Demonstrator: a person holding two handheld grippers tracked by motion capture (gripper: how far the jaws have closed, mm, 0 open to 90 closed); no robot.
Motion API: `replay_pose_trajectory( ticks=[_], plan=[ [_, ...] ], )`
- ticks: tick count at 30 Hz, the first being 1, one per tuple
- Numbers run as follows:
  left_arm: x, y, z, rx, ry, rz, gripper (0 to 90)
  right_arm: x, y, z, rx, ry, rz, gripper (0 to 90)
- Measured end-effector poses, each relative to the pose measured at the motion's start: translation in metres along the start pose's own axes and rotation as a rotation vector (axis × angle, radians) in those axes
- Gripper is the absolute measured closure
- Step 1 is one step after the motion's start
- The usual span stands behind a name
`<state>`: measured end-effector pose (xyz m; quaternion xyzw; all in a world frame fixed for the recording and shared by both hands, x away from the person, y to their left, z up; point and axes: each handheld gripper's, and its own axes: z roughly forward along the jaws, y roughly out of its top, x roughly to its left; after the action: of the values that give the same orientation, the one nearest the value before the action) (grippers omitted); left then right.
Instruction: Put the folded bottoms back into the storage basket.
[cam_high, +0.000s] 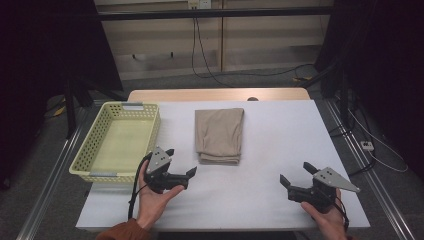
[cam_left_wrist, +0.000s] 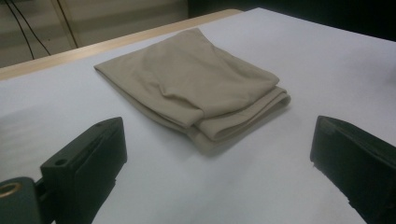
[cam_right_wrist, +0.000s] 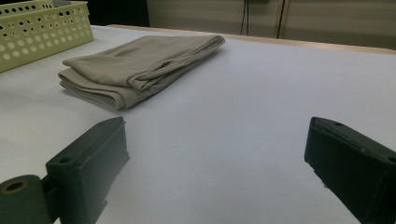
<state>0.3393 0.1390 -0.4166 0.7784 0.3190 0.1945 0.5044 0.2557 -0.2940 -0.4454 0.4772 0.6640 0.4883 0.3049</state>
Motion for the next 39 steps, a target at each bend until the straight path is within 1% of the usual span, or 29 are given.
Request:
replay_pose_trajectory(
  ticks=[2,3,7,10,13,14,16,19,24,26,28,29,32,34,35,36,39],
  plan=[
    [0.000,0.003,0.003,0.004,-0.001,0.003,3.8,0.000,0.000,0.000,0.000,0.000,0.000,5.7],
    [0.000,0.004,0.005,0.006,0.001,-0.002,3.8,0.000,0.000,0.000,0.001,-0.001,0.002,5.7],
    [0.001,0.008,0.011,0.007,0.000,0.008,4.3,-0.001,0.000,0.001,0.004,-0.001,0.006,5.7],
    [0.003,0.010,0.016,0.008,-0.014,-0.012,4.2,0.000,0.000,0.000,0.002,0.000,0.002,5.8],
    [0.005,0.013,0.021,0.020,-0.026,-0.018,4.0,0.000,0.000,0.001,0.003,0.000,0.002,5.8],
    [0.005,0.014,0.025,0.028,-0.021,-0.020,4.0,0.000,0.000,0.001,0.003,-0.002,0.000,5.8],
    [0.006,0.015,0.027,0.029,-0.022,-0.020,4.1,0.001,0.000,0.001,0.005,-0.002,-0.002,5.8],
    [0.009,0.019,0.031,0.033,-0.031,-0.037,4.1,0.002,0.000,0.001,0.007,-0.002,-0.004,5.8],
    [0.014,0.025,0.039,0.045,-0.012,-0.041,4.2,0.001,0.000,0.002,0.007,-0.002,-0.002,5.9],
    [0.016,0.027,0.042,0.046,-0.006,-0.049,4.2,0.002,0.000,0.002,0.007,0.000,-0.004,5.9],
    [0.018,0.028,0.045,0.044,-0.006,-0.058,4.2,0.002,0.000,0.001,0.008,0.000,-0.001,5.9],
    [0.019,0.028,0.047,0.045,-0.005,-0.055,4.2,0.002,0.000,0.001,0.007,0.002,-0.002,5.9],
    [0.022,0.031,0.052,0.063,0.001,-0.072,4.3,0.002,0.000,0.002,0.008,0.002,-0.001,5.9],
    [0.024,0.034,0.056,0.070,0.004,-0.075,4.5,0.002,0.000,0.002,0.010,0.004,0.000,5.9],
    [0.025,0.035,0.058,0.081,0.009,-0.062,4.6,0.002,0.000,0.002,0.010,0.003,0.000,5.9],
    [0.026,0.037,0.061,0.085,0.010,-0.067,4.7,0.003,0.000,0.002,0.010,0.003,-0.001,6.0],
    [0.029,0.042,0.067,0.094,0.001,-0.081,4.7,0.002,0.000,0.002,0.009,0.004,0.001,6.0]
  ],
)
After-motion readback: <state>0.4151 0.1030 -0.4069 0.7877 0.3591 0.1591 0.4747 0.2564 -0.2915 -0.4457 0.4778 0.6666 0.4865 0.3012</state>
